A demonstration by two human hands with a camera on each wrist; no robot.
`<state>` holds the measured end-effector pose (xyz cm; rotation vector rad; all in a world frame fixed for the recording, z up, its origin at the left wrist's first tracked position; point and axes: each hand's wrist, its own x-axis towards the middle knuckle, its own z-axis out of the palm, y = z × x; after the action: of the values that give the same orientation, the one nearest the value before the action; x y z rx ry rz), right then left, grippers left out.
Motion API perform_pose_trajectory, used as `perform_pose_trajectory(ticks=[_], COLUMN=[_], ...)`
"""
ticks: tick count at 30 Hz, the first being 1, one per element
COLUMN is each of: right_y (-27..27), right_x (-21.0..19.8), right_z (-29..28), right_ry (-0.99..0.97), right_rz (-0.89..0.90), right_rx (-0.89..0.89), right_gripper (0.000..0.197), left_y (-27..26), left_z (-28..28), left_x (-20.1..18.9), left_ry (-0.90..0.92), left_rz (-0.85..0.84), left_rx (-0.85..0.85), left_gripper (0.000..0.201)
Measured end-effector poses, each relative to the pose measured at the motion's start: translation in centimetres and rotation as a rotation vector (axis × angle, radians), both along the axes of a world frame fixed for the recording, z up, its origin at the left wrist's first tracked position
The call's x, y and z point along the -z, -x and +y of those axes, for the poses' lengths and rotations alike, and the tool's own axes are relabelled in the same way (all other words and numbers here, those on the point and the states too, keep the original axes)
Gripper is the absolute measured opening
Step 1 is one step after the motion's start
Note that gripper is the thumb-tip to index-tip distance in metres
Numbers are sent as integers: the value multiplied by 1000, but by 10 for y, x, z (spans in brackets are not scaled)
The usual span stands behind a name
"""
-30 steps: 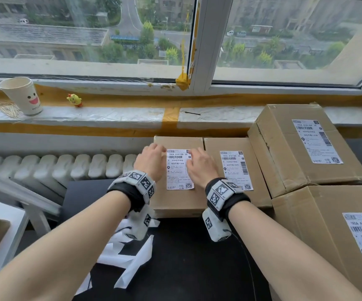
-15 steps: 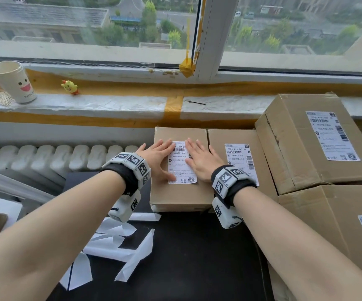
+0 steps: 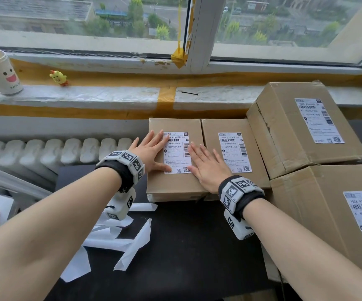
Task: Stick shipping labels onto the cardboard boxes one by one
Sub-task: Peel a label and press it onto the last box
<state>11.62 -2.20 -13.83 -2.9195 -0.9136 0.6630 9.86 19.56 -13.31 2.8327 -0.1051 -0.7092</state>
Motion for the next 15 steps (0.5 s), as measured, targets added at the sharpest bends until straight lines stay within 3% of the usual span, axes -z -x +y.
perform_pose_trajectory(ticks=[8, 11, 15], right_y=[51, 55, 59], right_x=[9, 13, 7], right_z=[30, 11, -12], right_ry=[-84, -89, -61], right_rz=[-37, -65, -55], right_rx=[-109, -128, -21], right_gripper=[61, 66, 63], left_y=[22, 29, 31], left_z=[-4, -2, -10], left_x=[6, 4, -5], left_ry=[-5, -16, -24], left_rz=[-70, -46, -42], left_rx=[-45, -67, -78], left_gripper=[86, 82, 76])
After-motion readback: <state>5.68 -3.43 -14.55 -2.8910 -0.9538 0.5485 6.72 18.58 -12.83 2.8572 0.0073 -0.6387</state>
